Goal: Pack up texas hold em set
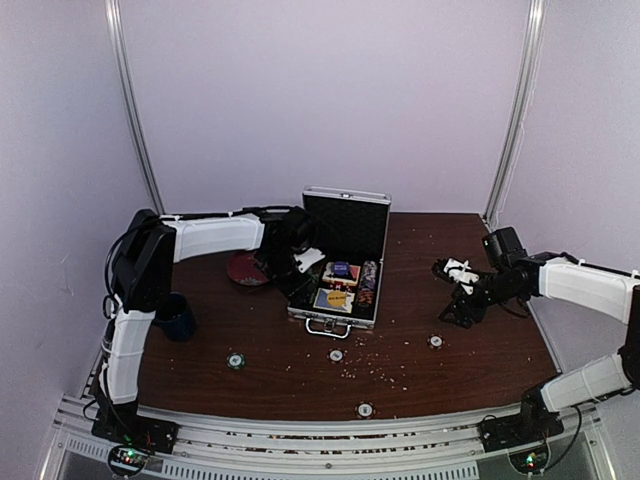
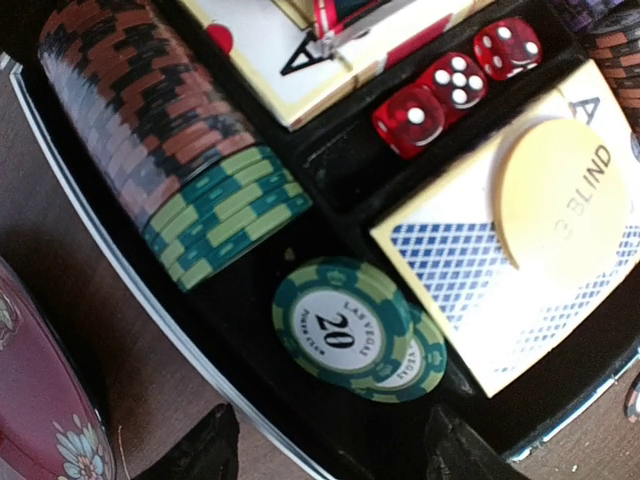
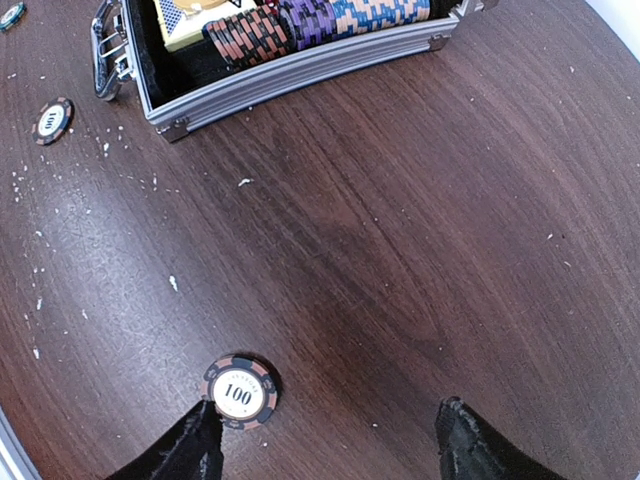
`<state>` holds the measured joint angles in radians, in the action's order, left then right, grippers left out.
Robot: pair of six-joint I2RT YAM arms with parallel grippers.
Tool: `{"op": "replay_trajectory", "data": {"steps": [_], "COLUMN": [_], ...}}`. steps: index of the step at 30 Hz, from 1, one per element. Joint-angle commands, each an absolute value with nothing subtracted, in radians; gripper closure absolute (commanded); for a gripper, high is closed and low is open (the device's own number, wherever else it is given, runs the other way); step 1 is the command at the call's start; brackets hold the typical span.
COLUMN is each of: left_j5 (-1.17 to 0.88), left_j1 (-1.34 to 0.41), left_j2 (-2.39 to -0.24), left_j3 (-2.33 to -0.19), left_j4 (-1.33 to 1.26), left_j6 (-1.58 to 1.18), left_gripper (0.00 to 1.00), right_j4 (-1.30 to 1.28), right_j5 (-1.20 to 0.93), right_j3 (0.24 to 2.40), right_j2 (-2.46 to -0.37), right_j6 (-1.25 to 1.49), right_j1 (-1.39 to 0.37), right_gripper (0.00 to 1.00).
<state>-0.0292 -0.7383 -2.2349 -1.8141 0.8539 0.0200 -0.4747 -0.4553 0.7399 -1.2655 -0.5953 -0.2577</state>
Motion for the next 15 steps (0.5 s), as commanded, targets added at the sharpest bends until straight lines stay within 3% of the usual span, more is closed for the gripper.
{"op": "replay_trajectory", "data": {"steps": [1, 9, 15], "left_j5": [-0.087, -0.2, -0.094], "left_j1": [-0.733, -0.734, -0.733], "left_j2": [-2.262, -2.393, -2.408], "left_j3": [-1.846, -1.993, -1.952], "left_j4": [0.894, 0.988, 0.953], "left_j6": [0.067, 0.156, 0.128], "left_gripper": [0.34, 0.34, 0.35], "right_j4": [-0.482, -0.495, -0.496], "right_j5": [-0.448, -0.443, -0.445], "right_j3": [0.768, 0.771, 0.771], "right_j2": [-1.274, -1.28, -1.286], "right_j6": [-0.605, -0.613, -0.616], "right_j1": [-0.266, -0.271, -0.274], "right_gripper": [0.27, 0.26, 0.26]}}
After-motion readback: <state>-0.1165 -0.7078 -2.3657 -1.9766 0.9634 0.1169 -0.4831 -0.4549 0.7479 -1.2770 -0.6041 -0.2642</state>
